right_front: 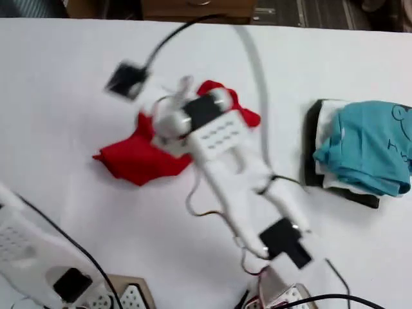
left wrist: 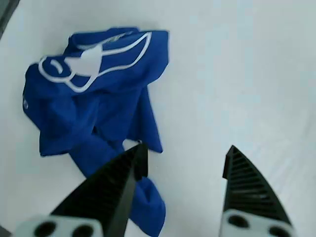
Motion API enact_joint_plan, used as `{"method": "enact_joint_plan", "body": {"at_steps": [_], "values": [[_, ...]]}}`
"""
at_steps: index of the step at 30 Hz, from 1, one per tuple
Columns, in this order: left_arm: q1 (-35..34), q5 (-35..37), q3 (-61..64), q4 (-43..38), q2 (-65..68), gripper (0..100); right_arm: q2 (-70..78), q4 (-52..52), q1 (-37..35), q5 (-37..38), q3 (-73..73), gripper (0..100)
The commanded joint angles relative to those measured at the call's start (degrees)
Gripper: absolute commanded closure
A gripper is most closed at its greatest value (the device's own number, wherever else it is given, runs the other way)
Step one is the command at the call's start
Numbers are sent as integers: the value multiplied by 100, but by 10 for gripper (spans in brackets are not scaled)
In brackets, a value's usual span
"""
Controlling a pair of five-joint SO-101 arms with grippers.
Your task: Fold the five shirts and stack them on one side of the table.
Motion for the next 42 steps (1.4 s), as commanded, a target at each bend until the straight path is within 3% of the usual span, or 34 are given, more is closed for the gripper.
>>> {"method": "enact_joint_plan", "body": {"at_steps": [1,6,13,26,33,38,42], "values": [[-651,-229,-48,-132,237,736,303,-242,-673,-44,-79,796],[-1310,-545,-48,-158,633,736,831,-576,-1218,-26,-79,796],[-1952,-800,-48,-158,958,736,1613,-1411,-1288,-62,-387,796],[-2303,-897,-48,-158,967,736,3380,-1235,-1341,-18,-2163,796],[-2338,-897,-48,-105,923,736,4277,-1174,-910,35,-3446,806],[-2303,-905,-48,-114,923,736,4497,-611,-418,703,-4158,985],[-2180,-888,-48,-149,932,736,4488,-136,-101,712,-4510,980]]}}
